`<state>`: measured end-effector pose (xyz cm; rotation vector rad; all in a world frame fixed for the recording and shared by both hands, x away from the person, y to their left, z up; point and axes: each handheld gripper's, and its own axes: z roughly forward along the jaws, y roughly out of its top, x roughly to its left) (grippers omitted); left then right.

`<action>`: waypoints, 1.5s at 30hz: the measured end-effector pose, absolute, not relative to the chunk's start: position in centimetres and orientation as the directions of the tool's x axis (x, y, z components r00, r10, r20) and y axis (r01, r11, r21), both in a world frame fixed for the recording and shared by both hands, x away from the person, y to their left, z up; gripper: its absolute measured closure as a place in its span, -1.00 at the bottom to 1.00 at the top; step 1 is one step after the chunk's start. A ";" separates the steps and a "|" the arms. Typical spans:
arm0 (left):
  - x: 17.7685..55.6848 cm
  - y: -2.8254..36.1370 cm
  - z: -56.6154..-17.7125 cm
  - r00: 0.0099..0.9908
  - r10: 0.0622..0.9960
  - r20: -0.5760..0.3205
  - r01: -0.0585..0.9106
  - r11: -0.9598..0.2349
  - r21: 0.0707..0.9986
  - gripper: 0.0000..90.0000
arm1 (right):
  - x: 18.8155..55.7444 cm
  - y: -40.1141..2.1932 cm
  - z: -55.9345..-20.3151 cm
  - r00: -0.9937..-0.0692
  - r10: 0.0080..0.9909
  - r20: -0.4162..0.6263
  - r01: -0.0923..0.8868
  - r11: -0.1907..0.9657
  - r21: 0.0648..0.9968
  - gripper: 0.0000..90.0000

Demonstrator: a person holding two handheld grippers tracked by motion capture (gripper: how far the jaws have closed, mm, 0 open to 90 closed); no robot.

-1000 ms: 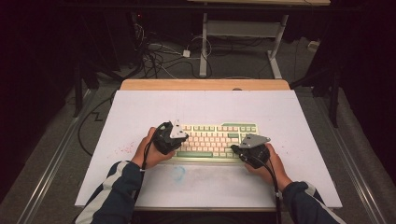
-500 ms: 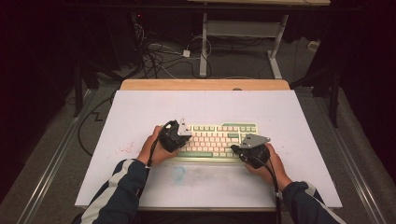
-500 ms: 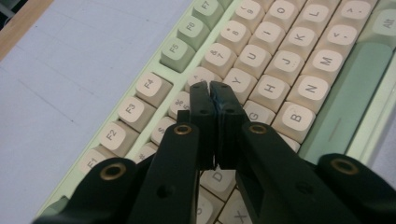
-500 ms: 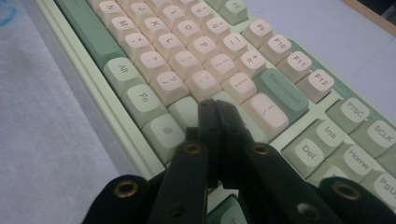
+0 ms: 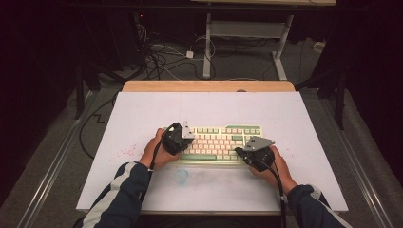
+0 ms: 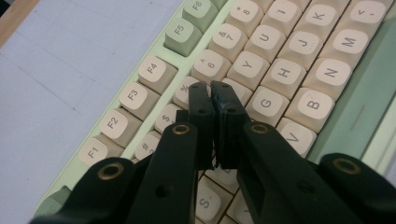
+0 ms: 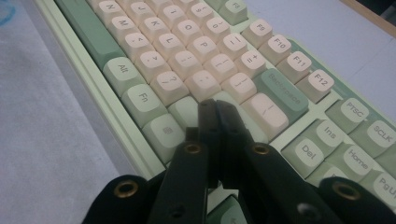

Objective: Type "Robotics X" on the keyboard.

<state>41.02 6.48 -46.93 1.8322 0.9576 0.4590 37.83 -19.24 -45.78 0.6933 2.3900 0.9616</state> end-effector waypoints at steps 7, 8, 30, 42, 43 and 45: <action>40.6 7.1 -45.8 0.627 0.773 -0.097 0.369 -0.185 0.911 0.84 | 37.8 -19.3 -45.7 -0.764 0.603 -0.231 0.273 0.626 0.731 1.00; 40.5 7.2 -45.7 0.627 0.773 -0.095 0.362 -0.182 0.914 0.80 | 37.7 -19.4 -45.6 -0.765 0.601 -0.232 0.269 0.626 0.733 1.00; 36.9 11.2 -44.7 0.610 0.787 -0.097 0.259 -0.082 0.962 -0.35 | 37.0 -20.3 -43.9 -0.752 0.620 -0.225 0.246 0.580 0.777 1.00; 34.7 13.6 -46.4 0.574 0.812 -0.101 0.265 -0.068 0.962 -0.50 | 37.5 -18.5 -43.7 -0.764 0.599 -0.242 0.220 0.594 0.774 1.00; 34.6 13.7 -46.6 0.574 0.814 -0.088 0.268 -0.085 0.960 -0.50 | 37.6 -18.2 -43.6 -0.765 0.596 -0.242 0.219 0.595 0.773 1.00; 34.3 14.1 -46.9 0.569 0.819 -0.080 0.267 -0.092 0.959 -0.51 | 37.7 -17.6 -43.6 -0.770 0.587 -0.248 0.211 0.602 0.770 1.00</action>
